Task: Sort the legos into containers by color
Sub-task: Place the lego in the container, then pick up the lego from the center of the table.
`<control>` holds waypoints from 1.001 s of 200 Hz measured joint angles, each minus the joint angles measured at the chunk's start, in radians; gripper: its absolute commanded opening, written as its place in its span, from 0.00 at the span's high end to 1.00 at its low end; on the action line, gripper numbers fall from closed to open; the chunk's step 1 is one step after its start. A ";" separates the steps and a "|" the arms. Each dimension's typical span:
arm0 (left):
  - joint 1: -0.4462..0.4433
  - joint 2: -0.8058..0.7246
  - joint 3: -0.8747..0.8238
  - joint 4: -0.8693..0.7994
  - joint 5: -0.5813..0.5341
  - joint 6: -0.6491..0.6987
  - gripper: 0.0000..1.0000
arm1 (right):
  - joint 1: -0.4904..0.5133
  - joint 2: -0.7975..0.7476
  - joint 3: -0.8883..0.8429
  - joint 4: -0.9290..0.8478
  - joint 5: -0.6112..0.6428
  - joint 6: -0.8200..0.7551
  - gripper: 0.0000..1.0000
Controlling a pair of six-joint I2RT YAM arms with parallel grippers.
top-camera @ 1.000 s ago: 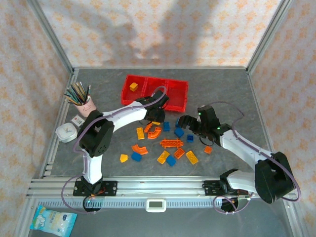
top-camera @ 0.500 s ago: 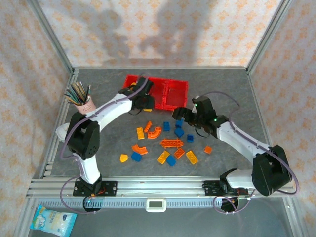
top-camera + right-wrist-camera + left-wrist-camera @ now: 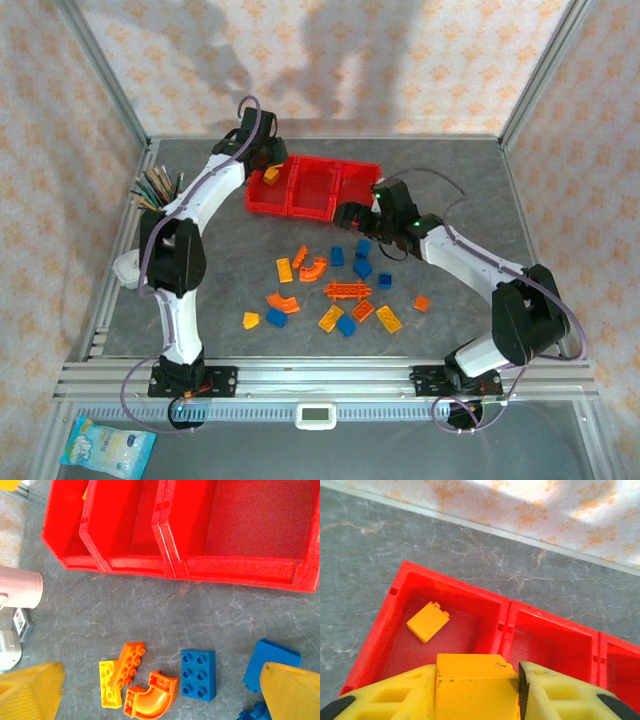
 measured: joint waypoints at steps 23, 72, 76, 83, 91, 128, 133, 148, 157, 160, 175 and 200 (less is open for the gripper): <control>0.000 0.085 0.035 0.000 0.000 -0.030 0.50 | 0.000 0.013 0.026 0.001 0.007 -0.009 0.00; 0.011 0.136 0.066 -0.005 -0.001 -0.061 0.38 | 0.000 0.014 0.036 -0.008 0.022 -0.027 0.00; 0.011 0.136 0.069 -0.005 -0.002 -0.063 0.37 | 0.000 0.014 0.036 -0.009 0.023 -0.030 0.00; 0.012 0.136 0.076 -0.005 -0.002 -0.063 0.37 | 0.000 0.014 0.036 -0.013 0.026 -0.033 0.00; 0.013 0.134 0.077 -0.005 -0.003 -0.063 0.38 | 0.000 0.014 0.036 -0.017 0.029 -0.037 0.00; 0.010 0.022 -0.043 -0.006 0.021 -0.058 0.37 | 0.000 0.010 0.036 -0.039 0.032 -0.056 0.00; 0.009 -0.006 -0.075 -0.006 0.024 -0.055 0.36 | 0.001 0.008 0.036 -0.043 0.032 -0.060 0.00; 0.000 -0.110 -0.189 -0.007 0.026 -0.047 0.36 | 0.006 0.000 0.034 -0.056 0.032 -0.069 0.01; -0.011 -0.185 -0.268 -0.005 0.026 -0.043 0.35 | 0.012 -0.010 0.025 -0.060 0.031 -0.076 0.00; -0.017 -0.210 -0.292 -0.007 0.024 -0.041 0.35 | 0.016 -0.016 0.019 -0.060 0.031 -0.076 0.00; -0.049 -0.318 -0.402 -0.005 0.014 -0.039 0.34 | 0.032 -0.041 -0.009 -0.064 0.027 -0.079 0.00; -0.126 -0.462 -0.583 -0.007 -0.009 -0.048 0.32 | 0.068 -0.073 -0.062 -0.068 0.019 -0.079 0.00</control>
